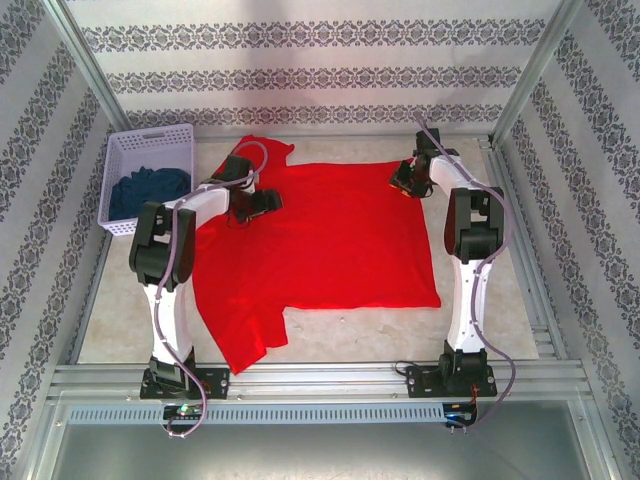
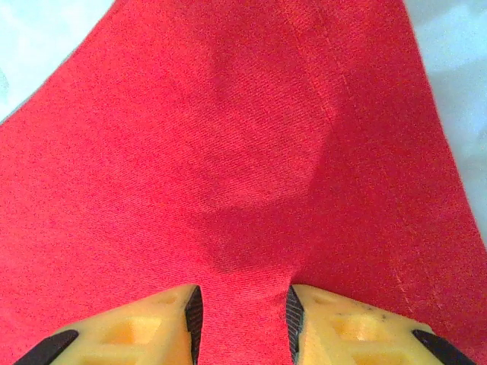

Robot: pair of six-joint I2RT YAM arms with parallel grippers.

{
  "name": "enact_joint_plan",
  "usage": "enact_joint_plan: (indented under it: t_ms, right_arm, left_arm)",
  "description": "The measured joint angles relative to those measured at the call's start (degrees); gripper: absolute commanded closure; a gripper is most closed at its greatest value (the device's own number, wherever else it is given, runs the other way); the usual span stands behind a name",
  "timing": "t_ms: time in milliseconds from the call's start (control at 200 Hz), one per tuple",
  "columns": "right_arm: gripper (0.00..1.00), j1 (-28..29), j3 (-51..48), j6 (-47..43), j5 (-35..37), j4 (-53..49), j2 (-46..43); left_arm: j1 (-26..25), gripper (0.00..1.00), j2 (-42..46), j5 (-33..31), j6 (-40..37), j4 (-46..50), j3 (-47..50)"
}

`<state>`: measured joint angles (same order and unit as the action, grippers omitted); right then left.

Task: Fold the inside-out t-shirt
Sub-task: Move the T-shirt to the center of the table, then fold the T-shirt at the center of the table.

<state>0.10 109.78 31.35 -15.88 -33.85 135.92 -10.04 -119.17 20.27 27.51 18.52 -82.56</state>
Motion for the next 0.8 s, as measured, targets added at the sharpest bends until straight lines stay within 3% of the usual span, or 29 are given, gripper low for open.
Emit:
enact_joint_plan:
  t_ms: [235, 400, 600, 799]
  right_arm:
    - [0.61, -0.8, 13.8, -1.7, 1.4, -5.5, 7.2]
    - [0.55, -1.1, 14.9, -4.2, 2.2, -7.9, 6.7]
    - [0.5, -0.3, -10.0, -6.5, 3.5, -4.2, -14.6]
    - [0.49, 3.0, -37.1, -7.3, 6.5, 0.7, -42.4]
  left_arm:
    - [-0.1, 0.18, -5.1, 0.5, -1.1, 3.1, -8.6]
    - [-0.2, 0.11, -5.6, 0.7, -1.8, 4.9, -11.3]
    - [-1.2, 0.1, 5.7, 0.5, -1.7, 4.7, -4.7]
    - [-2.8, 0.1, 31.6, -2.4, -0.2, 2.8, 13.4]
